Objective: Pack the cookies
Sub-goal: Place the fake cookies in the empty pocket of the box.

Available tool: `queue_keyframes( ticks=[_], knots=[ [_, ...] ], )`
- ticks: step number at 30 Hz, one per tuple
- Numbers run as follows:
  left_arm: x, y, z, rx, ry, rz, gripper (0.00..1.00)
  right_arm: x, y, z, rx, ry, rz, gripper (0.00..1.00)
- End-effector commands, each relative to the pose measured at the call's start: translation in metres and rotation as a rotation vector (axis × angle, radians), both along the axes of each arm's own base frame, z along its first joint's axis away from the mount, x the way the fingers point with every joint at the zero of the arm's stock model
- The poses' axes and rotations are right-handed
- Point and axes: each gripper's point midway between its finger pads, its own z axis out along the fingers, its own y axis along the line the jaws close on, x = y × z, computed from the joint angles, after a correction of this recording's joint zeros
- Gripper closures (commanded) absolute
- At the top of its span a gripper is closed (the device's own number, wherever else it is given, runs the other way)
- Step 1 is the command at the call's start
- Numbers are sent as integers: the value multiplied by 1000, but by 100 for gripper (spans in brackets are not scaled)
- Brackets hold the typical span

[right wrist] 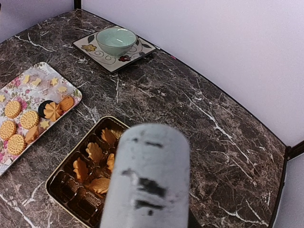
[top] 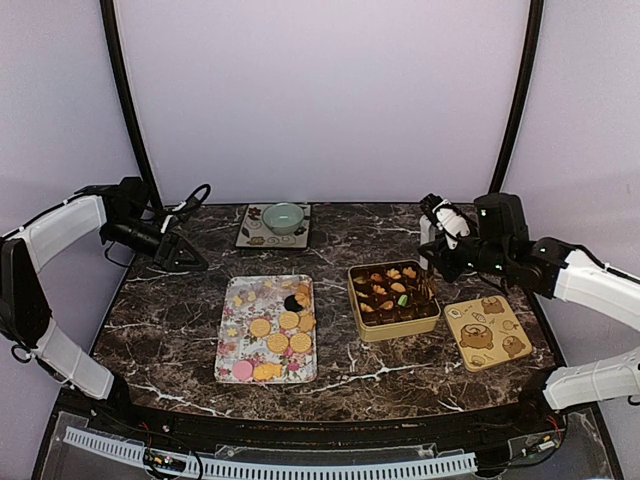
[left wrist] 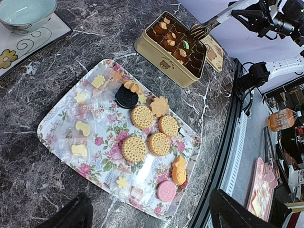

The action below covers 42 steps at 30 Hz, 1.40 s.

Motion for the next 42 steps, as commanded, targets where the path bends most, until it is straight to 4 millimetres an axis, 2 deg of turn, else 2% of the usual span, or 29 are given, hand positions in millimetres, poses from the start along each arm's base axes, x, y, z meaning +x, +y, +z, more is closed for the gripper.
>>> queue_keyframes(
  ticks=[1,6,17,26,38,42],
  knots=[
    [-2,-1,10,-26,-11,-13,13,8,-1,13,28,-57,-12,97],
    [-3,-1,12,-25,-14,-14,13,9,1,15,41,-61,-4,86],
    [-4,-2,13,-30,-12,-22,13,12,1,17,62,-68,-8,75],
    [-6,-2,13,-32,-9,-26,13,6,2,23,79,-63,13,66],
    [-7,-2,15,-29,-12,-28,13,11,-6,43,69,-110,-9,72],
    [-8,-2,14,-29,-11,-29,13,14,-10,37,53,-100,-21,72]
  ],
)
